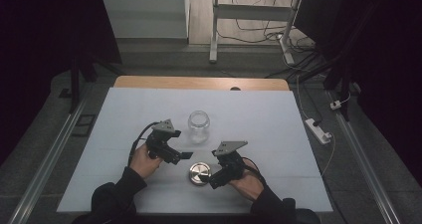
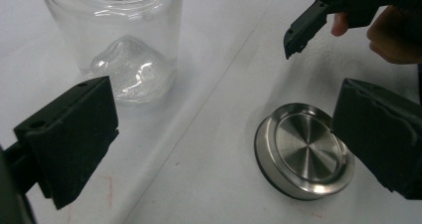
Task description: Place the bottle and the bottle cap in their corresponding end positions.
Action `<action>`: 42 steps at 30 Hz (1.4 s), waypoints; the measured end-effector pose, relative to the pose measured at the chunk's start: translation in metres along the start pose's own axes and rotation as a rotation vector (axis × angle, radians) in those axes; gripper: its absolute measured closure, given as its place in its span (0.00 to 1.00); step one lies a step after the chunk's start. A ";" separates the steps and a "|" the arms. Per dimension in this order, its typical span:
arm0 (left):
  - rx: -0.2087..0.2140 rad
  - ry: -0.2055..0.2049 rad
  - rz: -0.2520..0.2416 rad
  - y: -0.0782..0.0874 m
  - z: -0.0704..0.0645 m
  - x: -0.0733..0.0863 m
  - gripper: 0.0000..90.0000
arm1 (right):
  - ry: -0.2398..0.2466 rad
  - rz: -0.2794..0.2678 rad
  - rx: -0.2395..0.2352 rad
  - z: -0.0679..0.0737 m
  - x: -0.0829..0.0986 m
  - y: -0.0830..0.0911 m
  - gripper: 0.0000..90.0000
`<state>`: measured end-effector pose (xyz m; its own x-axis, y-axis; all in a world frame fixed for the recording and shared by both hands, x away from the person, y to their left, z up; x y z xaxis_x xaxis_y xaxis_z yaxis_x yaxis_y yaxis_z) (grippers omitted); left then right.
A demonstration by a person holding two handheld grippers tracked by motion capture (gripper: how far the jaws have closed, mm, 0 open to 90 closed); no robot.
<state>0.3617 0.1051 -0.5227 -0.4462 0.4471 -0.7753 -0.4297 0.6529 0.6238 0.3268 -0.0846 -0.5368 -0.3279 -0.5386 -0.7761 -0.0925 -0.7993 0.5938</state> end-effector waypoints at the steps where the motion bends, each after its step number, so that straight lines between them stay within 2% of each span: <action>1: -0.002 -0.003 -0.001 0.001 0.000 0.000 0.00 | 0.002 0.001 0.000 0.000 0.000 0.001 0.00; 16: -0.027 -0.009 0.008 0.016 -0.009 0.011 0.00 | 0.018 0.020 0.026 -0.002 0.003 0.008 0.00; 20: -0.016 0.000 -0.004 0.022 -0.012 0.013 0.00 | 0.019 0.020 0.040 -0.005 0.003 0.012 0.00; 24: -0.031 -0.012 -0.006 0.028 -0.016 0.017 0.00 | 0.024 0.018 0.054 -0.006 0.004 0.017 0.00; 42: -0.085 0.006 -0.016 0.052 -0.024 0.036 0.00 | 0.021 0.004 0.097 -0.008 0.009 0.036 0.00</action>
<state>0.3049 0.1406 -0.5161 -0.4435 0.4330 -0.7847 -0.5018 0.6055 0.6177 0.3278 -0.1197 -0.5238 -0.3088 -0.5483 -0.7772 -0.1822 -0.7679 0.6142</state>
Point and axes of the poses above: each handheld gripper's, and its own axes: y roughly backward along the jaws, x roughly out of its underside, z roughly to its left, the point moved 5 cm from there along -y, roughly forward along the jaws, and after that the axes turned 9 degrees about -x, right-handed, at the moved point
